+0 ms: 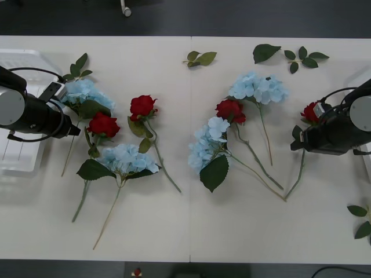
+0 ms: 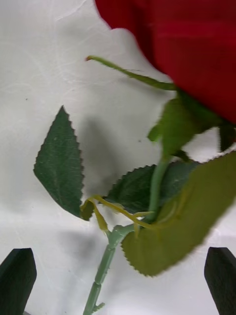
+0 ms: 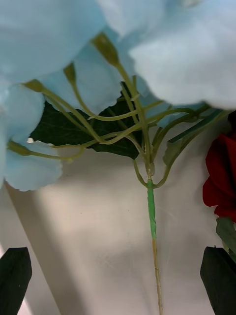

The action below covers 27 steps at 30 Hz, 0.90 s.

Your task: Put the red flowers into the right box and the blue flowers into the left box

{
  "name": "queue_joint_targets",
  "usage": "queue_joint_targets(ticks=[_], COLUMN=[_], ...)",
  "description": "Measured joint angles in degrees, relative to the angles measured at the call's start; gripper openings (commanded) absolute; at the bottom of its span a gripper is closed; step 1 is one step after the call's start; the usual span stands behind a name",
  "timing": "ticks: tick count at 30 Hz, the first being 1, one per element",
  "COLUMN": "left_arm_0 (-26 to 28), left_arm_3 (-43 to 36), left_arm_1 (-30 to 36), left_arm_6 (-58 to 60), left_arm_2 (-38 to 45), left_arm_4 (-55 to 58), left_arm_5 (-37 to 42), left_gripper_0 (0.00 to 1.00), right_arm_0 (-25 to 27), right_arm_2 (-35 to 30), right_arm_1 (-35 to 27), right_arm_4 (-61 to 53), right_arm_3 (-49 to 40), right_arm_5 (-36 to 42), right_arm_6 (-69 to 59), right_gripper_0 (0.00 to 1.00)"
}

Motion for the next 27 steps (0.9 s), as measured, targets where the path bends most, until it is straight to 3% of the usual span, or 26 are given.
queue_joint_targets(ticks=[16, 22, 23, 25, 27], left_arm_0=[0.0, 0.0, 0.0, 0.0, 0.0], left_arm_3=[2.8, 4.1, 4.1, 4.2, 4.3], left_arm_1=[-4.6, -5.3, -5.4, -5.7, -5.9], left_arm_6=[0.0, 0.0, 0.0, 0.0, 0.0], left_arm_2=[-2.4, -2.4, -2.4, -2.4, -2.4], left_arm_4=[-1.6, -1.6, -1.6, -1.6, -1.6], left_arm_5=[0.0, 0.0, 0.0, 0.0, 0.1], left_gripper_0=[1.0, 0.91, 0.87, 0.66, 0.21], right_arm_0=[0.0, 0.0, 0.0, 0.0, 0.0], right_arm_2=[1.8, 1.8, 1.8, 1.8, 1.8], right_arm_1=[0.9, 0.9, 0.9, 1.0, 1.1], right_arm_4=[2.0, 2.8, 2.9, 3.4, 4.0], right_arm_3=[0.7, 0.7, 0.7, 0.7, 0.9], right_arm_5=[0.0, 0.0, 0.0, 0.0, 0.0], right_arm_6=[0.0, 0.0, 0.0, 0.0, 0.0], right_gripper_0=[1.0, 1.0, 1.0, 1.0, 1.0])
